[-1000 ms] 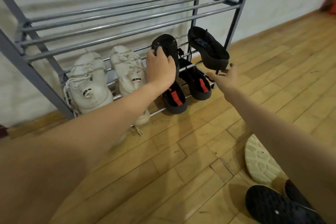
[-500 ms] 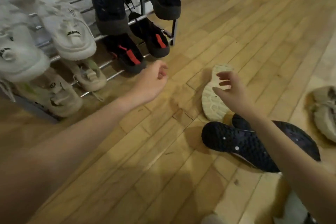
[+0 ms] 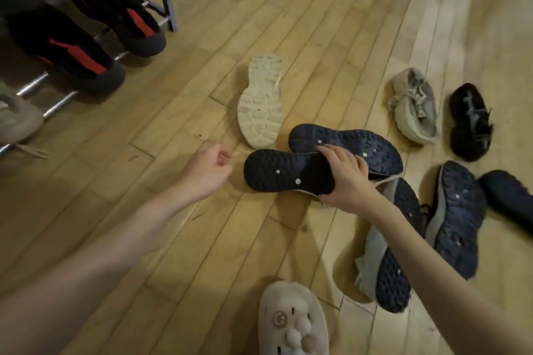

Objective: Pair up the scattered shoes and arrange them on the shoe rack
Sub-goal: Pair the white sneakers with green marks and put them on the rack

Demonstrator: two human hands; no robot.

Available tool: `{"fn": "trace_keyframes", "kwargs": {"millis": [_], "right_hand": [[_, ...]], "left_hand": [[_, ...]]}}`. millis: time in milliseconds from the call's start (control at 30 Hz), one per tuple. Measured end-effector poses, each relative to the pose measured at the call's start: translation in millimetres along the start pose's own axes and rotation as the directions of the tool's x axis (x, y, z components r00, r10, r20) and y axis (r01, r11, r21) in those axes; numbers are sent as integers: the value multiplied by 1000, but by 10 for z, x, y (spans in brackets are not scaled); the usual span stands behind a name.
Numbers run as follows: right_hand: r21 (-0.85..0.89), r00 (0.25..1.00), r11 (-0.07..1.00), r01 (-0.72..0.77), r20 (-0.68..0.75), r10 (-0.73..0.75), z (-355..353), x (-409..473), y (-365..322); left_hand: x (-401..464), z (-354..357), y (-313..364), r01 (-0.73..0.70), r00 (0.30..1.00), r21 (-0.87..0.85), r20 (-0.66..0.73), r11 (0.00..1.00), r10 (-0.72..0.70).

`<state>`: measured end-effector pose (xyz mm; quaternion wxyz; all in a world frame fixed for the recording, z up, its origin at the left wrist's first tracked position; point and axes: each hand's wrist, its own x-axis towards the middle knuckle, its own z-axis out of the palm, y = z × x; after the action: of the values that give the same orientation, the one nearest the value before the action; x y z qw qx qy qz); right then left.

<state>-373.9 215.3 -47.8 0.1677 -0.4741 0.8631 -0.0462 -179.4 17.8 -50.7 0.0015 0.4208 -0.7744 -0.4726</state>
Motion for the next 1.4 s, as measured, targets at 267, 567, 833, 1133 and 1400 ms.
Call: {"fn": "trace_keyframes", "kwargs": {"millis": [267,567,833,1133,1400], "right_hand": [[-183,970,975,127,-184,-161,76,-90,-90],[-197,795,914,355,-452,-406,175,-151,-261],[39,730,984,174,-675,-103,156,-20,-215],[80,949,963,-259,-165,269,269,333,-79],[-57,986,984,-168,2,168,58,756,-75]], "left_hand": [[-197,167,31,304,929,-325,311,895,-202],[-261,-124,9,671,732,-600,630,435,-260],[-332,-235,-10,455,880,-756,463,471,-108],[-310,-467,-269,330,944,-900,317,284,-94],[-296,-321,-369,305,952,-891,272,337,-142]]}}
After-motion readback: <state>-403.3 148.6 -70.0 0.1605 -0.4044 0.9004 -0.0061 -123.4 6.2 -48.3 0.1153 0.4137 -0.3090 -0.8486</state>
